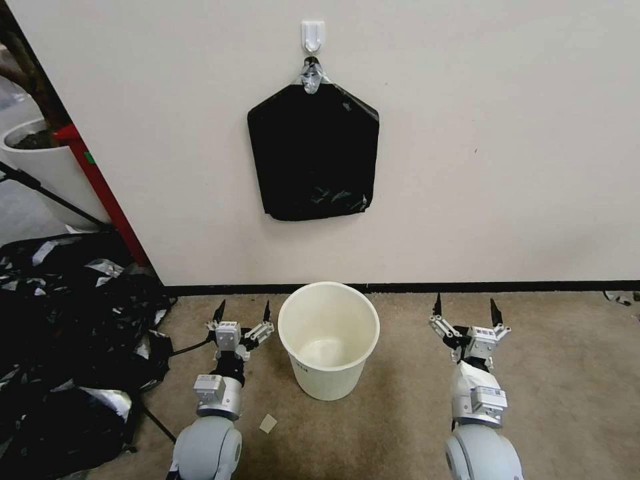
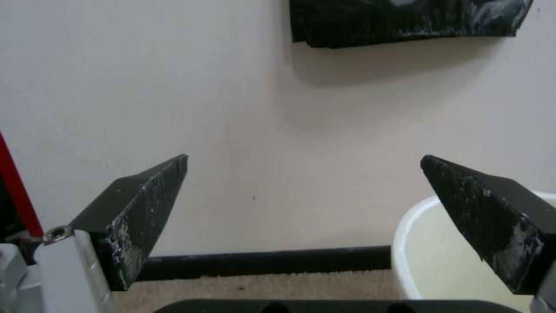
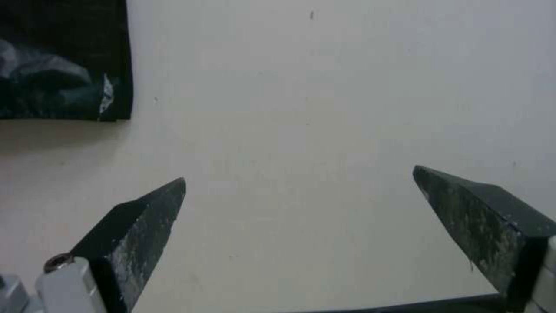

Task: Place a trash bag onto the trash bin.

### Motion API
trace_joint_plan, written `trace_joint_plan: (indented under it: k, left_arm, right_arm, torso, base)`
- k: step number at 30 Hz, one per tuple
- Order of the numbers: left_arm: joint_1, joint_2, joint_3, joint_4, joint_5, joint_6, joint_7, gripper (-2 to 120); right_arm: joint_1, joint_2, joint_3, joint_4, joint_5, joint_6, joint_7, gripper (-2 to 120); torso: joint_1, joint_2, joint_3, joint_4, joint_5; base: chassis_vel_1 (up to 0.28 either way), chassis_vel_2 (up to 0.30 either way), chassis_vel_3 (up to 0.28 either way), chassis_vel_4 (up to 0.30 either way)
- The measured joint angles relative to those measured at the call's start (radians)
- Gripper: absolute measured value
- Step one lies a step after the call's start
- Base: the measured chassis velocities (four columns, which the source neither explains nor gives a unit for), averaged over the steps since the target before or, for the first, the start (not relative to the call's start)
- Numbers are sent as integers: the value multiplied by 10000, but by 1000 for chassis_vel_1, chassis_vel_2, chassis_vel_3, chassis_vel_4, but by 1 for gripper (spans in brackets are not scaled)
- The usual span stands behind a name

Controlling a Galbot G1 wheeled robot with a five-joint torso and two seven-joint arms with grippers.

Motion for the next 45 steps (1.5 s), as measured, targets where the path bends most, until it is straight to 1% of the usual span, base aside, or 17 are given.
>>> trace_joint_plan:
  k: [10,12,13,15,17,19,20,21,22,24,26,27,29,30,34,38,45]
  left_arm:
    - [81,-17,-107,-165,220,-69,13,100]
    - [157,59,-232,-424,253,-155,-11,100]
    - [241,133,-307,-598,241,-208,-102,100]
    - [261,149,-322,-628,236,-219,-123,100]
    - [404,241,-402,-783,216,-272,-217,100]
    - [404,241,-402,-783,216,-272,-217,100]
    - [623,321,-498,-919,215,-310,-255,100]
    - [691,330,-540,-954,227,-317,-256,100]
    - [838,335,-614,-1026,266,-324,-259,100]
    - [895,344,-662,-1077,304,-325,-259,100]
    - [1056,435,-965,-1231,465,-314,-258,100]
    - [1056,435,-965,-1231,465,-314,-258,100]
    - [1164,467,-1167,-1329,587,-298,-252,100]
    - [1164,467,-1167,-1329,587,-298,-252,100]
    - [1241,448,-1367,-1370,706,-290,-223,100]
    - [1257,449,-1548,-1348,707,-306,-220,100]
    - [1225,421,-1638,-1240,694,-320,-220,100]
  right_arm:
    - [157,-281,-30,-141,690,339,-1613,100]
    - [803,-598,-243,-659,2316,1098,-3376,100]
    - [1443,-709,-650,-927,3837,1309,-3980,100]
    - [1582,-722,-749,-955,4203,1313,-4026,100]
    - [2346,-768,-1330,-1013,6253,1220,-4164,100]
    - [2346,-768,-1330,-1013,6253,1220,-4164,100]
    - [3490,-723,-2162,-1100,8952,906,-4414,100]
    - [3960,-681,-2430,-1155,9937,757,-4468,100]
    - [5003,-558,-3029,-1460,11620,459,-4496,100]
    - [5512,-498,-3277,-1685,12059,360,-4502,100]
    - [7483,-220,-3899,-3322,12888,2,-4999,100]
    - [7483,-220,-3899,-3322,12888,2,-4999,100]
    - [9179,190,-4137,-4750,13252,-84,-5023,100]
    - [9179,190,-4137,-4750,13252,-84,-5023,100]
    - [11049,721,-4324,-6132,13404,-113,-4757,100]
    - [11786,1011,-4351,-6782,13404,-125,-4721,100]
    - [12079,1072,-4511,-7245,13256,-174,-4778,100]
  torso:
    - [0,0,0,-3,-1]
    - [0,0,0,-4,-1]
    - [0,0,0,-2,1]
    - [-1,0,0,-2,2]
    - [-1,0,0,1,-1]
    - [-1,0,0,1,-1]
    - [-1,0,1,0,1]
    - [-1,0,0,5,-2]
    - [0,0,2,0,-3]
    - [0,0,2,1,-1]
    - [0,-1,2,-1,-1]
    - [0,-1,2,-1,-1]
    - [1,-2,2,-2,-1]
    - [1,-2,2,-2,-1]
    - [1,-2,2,0,-2]
    - [0,-1,0,2,-2]
    - [0,-2,1,-1,-1]
  base:
    - [0,0,0,0]
    - [0,0,0,0]
    - [0,0,0,0]
    - [0,0,0,0]
    - [0,0,0,0]
    - [0,0,0,0]
    - [0,0,0,0]
    - [0,0,0,0]
    - [0,0,0,0]
    - [0,0,0,0]
    - [0,0,0,0]
    - [0,0,0,0]
    - [0,0,0,0]
    - [0,0,0,0]
    - [0,0,0,0]
    - [0,0,0,0]
    - [0,0,0,0]
